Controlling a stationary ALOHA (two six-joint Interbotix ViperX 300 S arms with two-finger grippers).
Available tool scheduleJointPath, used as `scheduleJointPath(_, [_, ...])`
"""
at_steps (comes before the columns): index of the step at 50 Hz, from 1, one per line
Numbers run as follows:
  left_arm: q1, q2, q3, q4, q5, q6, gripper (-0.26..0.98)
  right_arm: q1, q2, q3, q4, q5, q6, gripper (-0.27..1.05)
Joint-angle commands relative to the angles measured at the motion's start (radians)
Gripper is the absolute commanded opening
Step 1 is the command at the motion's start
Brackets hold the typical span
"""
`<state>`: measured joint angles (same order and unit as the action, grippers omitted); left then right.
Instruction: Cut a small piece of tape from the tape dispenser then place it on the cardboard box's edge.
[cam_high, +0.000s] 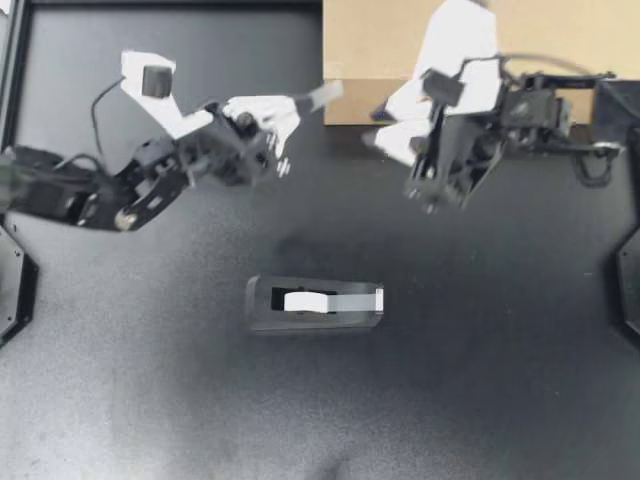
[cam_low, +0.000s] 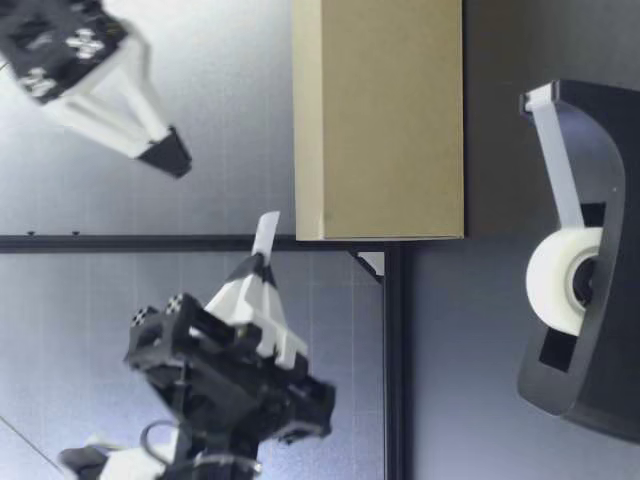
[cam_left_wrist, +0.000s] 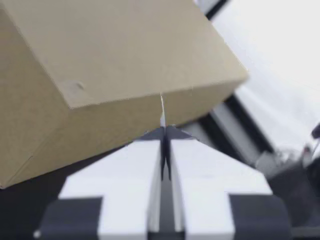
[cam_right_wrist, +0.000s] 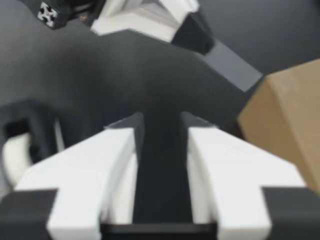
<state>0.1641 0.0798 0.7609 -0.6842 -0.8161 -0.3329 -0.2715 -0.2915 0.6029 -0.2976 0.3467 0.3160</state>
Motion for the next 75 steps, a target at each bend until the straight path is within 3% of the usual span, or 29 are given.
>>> scheduleJointPath(1, [0.031,0.014,-0.04,0.002,-0.006,-0.089,-0.1,-0.051,-0.028,0.049,-0.002,-0.15,0.002,0.21])
scheduleJointPath(11, [0.061,0.071,-0.08,0.012,-0.003,-0.209,-0.1,-0.153,0.002,0.11,-0.002,-0.336,-0.005,-0.03])
scheduleJointPath(19, [0.074,0.103,-0.109,0.012,-0.005,-0.218,-0.1,-0.183,0.051,0.106,-0.003,-0.397,-0.018,-0.11])
scheduleJointPath(49, [0.117,0.15,-0.115,0.009,0.015,-0.242,-0.1,-0.229,0.239,0.006,-0.002,-0.408,-0.08,-0.11])
scheduleJointPath(75, [0.121,0.155,-0.117,0.009,0.025,-0.242,-0.1,-0.253,0.353,-0.051,-0.003,-0.4,-0.081,-0.11])
